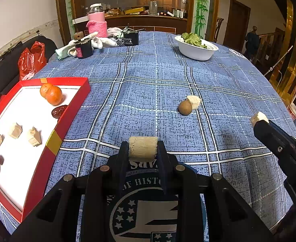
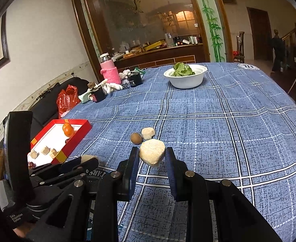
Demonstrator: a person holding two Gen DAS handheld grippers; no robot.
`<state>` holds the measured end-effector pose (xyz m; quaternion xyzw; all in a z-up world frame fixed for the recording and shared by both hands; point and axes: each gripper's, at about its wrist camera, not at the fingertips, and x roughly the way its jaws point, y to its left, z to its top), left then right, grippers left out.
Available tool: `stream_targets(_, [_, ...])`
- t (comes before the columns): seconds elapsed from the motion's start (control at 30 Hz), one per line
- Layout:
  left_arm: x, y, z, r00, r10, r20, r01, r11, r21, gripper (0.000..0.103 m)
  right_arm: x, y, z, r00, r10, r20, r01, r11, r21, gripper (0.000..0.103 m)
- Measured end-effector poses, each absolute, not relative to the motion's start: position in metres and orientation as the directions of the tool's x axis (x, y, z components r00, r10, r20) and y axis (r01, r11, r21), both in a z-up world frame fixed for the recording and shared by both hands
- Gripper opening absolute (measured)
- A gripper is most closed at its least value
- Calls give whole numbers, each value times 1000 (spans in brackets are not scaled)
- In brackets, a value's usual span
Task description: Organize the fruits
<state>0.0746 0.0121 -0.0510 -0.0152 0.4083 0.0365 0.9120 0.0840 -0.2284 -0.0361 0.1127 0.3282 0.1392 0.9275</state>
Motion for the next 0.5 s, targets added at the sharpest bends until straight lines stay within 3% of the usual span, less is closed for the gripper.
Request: stream_targets(0.5, [74, 12, -51, 667, 53, -744, -75, 997, 3, 25, 82, -230, -36, 745, 327, -581, -181, 938, 296, 27])
